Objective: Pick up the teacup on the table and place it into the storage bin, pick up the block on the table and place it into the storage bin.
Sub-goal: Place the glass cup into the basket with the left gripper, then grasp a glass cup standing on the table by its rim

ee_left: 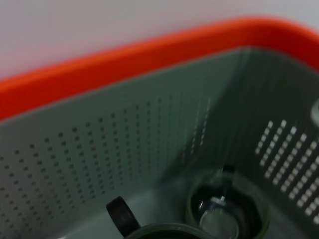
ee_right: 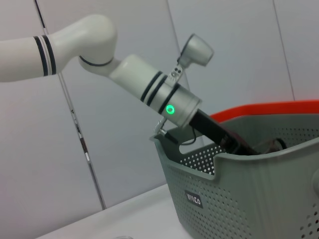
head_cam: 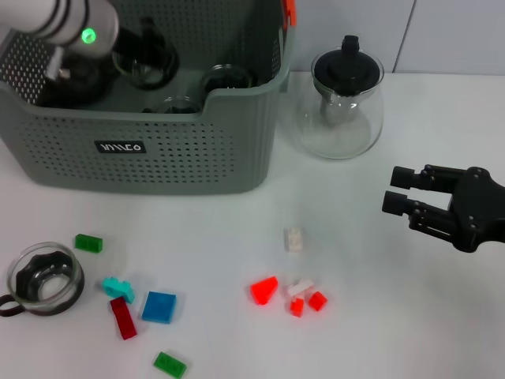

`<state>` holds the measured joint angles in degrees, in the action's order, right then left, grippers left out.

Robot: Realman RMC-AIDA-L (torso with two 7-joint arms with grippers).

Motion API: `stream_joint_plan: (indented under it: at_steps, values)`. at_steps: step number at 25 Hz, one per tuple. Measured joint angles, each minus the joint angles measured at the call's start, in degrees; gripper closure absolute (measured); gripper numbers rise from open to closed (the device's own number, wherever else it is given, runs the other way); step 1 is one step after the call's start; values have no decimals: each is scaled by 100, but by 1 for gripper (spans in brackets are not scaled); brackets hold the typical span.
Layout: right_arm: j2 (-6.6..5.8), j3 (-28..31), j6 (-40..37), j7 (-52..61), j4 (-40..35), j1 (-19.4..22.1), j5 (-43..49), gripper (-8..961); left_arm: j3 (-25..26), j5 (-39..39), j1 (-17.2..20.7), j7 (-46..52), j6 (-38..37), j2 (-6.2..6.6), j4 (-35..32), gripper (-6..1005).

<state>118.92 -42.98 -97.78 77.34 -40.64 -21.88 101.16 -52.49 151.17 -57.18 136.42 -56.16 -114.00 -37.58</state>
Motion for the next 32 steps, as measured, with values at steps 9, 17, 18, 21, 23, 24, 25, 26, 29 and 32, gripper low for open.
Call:
stream_joint_plan:
  at_steps: [9, 17, 18, 21, 23, 24, 25, 26, 29, 32]
  values:
    - [3, -3, 36, -8, 59, -1, 0, 478, -17, 476, -82, 134, 367, -181, 195, 821]
    - [-7, 0, 43, -9, 65, -2, -2, 478, 742, -719, 537, -462, -653, -407, -1367, 635]
    - [-7, 1, 42, -9, 65, -3, -3, 478, 947, -1321, 822, -739, -991, -466, -1828, 595]
    - [-8, 0, 43, -8, 65, -10, -4, 479, 1367, -3131, 1467, -1291, -1937, -468, -2552, 543]
    - [-9, 0, 43, -1, 65, -10, -7, 479, 1584, -3871, 1698, -1491, -2396, -421, -2633, 532]
    - [-9, 0, 42, 2, 66, -11, -9, 479, 2071, -4860, 1953, -1827, -3247, -353, -2554, 526]
    - [-9, 0, 43, 3, 65, -16, -10, 479, 2746, -5503, 2106, -2233, -4250, -292, -2298, 520]
    - [-8, 0, 43, 4, 65, -27, -10, 479, 2994, -5642, 2155, -2378, -4598, -271, -2184, 514]
    - [-2, 0, 41, 8, 65, -38, -6, 479, 3671, -5814, 2438, -2843, -5685, -231, -1898, 508]
    - [0, 0, 40, 22, 65, -66, -3, 479, 3675, -5280, 2898, -3397, -5992, -360, -1982, 508]
